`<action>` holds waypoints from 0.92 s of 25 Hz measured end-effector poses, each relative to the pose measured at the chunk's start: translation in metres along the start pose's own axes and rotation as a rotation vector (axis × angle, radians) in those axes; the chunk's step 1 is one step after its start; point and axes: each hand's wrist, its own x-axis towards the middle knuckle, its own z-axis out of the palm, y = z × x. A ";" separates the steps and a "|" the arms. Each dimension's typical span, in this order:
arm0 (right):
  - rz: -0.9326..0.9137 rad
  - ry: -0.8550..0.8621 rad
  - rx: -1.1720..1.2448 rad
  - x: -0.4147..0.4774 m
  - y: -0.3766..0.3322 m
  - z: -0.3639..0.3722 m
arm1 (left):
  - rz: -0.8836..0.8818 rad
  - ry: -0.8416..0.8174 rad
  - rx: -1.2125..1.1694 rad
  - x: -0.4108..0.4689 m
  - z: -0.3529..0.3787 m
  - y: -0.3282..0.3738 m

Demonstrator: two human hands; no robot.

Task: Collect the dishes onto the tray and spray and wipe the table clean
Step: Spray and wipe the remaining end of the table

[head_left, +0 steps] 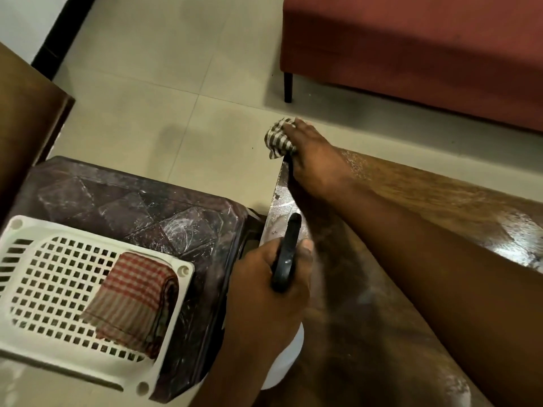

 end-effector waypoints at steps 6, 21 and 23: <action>-0.450 -0.274 -0.143 -0.101 0.033 -0.009 | -0.056 -0.041 0.009 -0.013 -0.005 0.001; -0.417 -0.174 -0.214 -0.206 0.093 0.005 | -0.041 -0.193 0.100 -0.072 0.002 -0.025; 0.042 0.091 -0.051 -0.222 0.126 -0.009 | -0.132 -0.290 0.104 -0.084 0.005 -0.025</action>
